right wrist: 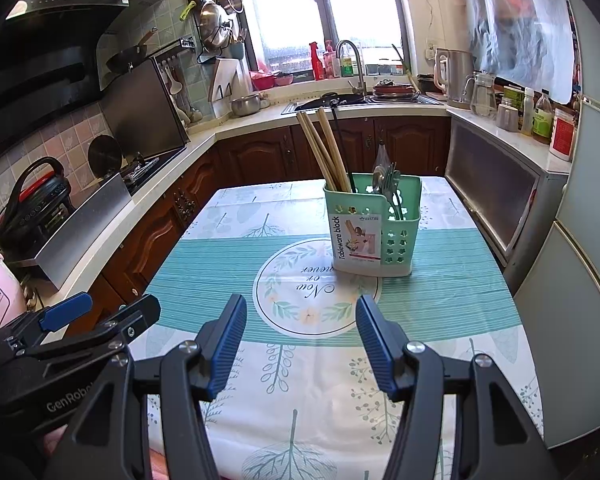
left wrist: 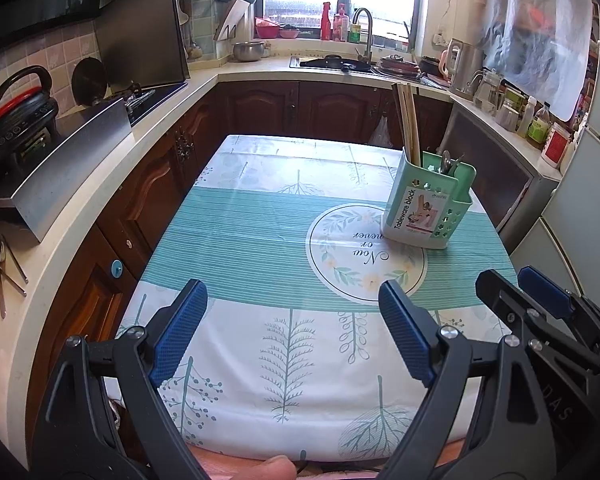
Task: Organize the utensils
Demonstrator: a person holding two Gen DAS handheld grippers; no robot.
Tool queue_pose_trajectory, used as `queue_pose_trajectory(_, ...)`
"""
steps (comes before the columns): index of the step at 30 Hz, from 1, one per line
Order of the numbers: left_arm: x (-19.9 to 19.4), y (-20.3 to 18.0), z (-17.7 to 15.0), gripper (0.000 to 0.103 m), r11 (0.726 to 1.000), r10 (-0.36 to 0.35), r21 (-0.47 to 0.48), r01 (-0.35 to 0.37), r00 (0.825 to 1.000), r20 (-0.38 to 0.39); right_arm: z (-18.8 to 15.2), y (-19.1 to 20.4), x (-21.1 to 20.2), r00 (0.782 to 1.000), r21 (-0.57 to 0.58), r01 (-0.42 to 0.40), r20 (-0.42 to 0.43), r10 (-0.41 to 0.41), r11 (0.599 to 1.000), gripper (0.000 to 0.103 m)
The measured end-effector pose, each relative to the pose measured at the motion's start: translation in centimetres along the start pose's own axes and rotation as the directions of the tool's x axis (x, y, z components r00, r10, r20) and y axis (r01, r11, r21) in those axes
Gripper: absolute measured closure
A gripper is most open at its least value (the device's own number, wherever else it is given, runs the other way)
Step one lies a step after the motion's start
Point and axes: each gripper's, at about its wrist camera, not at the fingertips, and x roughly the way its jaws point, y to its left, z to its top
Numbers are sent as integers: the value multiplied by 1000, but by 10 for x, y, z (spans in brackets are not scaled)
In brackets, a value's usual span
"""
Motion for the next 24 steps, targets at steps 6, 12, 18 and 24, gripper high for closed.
queue_pose_trajectory(6,1,1,-1,17,1000,9,3,-9,1000,1,-4,0,4,1000,4,-3,-7,3,1000,46)
queue_pose_trajectory(12,2,2,-2,17,1000,18,8,-18,1000,0,-4,1,4,1000,3,-1,-8,1,1000,46)
queue_pose_trajectory(18,3,2,-1,17,1000,17,9,-17,1000,0,-4,1,4,1000,3,0,-9,0,1000,46)
queue_pose_trajectory(24,4,3,-1,17,1000,22,12,-22,1000,-1,-5,2,4,1000,3,1,-10,-1,1000,46)
